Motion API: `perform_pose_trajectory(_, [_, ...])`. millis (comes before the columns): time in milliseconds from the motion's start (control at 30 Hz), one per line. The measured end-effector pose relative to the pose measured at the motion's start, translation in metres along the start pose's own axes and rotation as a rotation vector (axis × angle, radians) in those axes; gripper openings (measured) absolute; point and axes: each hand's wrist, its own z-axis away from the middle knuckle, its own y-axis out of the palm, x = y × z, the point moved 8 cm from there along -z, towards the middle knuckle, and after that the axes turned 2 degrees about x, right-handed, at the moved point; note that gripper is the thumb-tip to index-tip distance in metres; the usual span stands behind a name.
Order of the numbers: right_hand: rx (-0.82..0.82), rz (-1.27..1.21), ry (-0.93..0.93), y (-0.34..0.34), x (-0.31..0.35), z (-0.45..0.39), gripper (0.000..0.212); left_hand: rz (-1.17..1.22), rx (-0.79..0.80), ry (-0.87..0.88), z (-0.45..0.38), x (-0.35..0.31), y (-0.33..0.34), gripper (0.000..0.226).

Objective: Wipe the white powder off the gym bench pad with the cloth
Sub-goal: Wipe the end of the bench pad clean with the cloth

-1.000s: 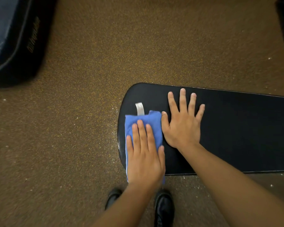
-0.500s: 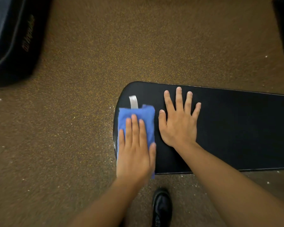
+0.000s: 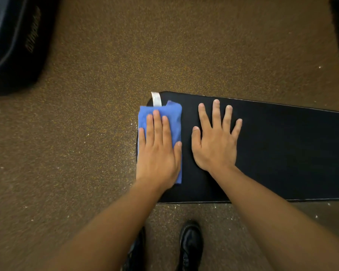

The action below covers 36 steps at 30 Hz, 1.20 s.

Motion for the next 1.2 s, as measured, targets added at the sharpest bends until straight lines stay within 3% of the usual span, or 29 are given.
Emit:
perform_pose_trajectory(133, [-0.001, 0.002, 0.007, -0.001, 0.0, -0.001, 0.063, -0.015, 0.033, 0.0, 0.041, -0.006, 0.01, 0.067])
perform_pose_trajectory(400, [0.024, 0.019, 0.003, 0.001, 0.0, -0.001, 0.064, 0.016, 0.027, 0.004, -0.041, 0.008, -0.003, 0.07])
perform_pose_trajectory(667, [0.021, 0.013, 0.006, 0.0, 0.0, -0.001, 0.063, 0.005, 0.021, 0.062, 0.058, -0.003, 0.01, 0.067])
perform_pose_trajectory(967, [0.017, 0.0, 0.005, 0.0, 0.0, -0.001, 0.063, 0.212, 0.036, -0.008, -0.055, 0.042, -0.009, 0.078])
perform_pose_trajectory(1200, [0.032, 0.021, 0.015, 0.0, -0.001, -0.001, 0.063, 0.23, -0.015, 0.012, 0.083, 0.021, 0.007, 0.069])
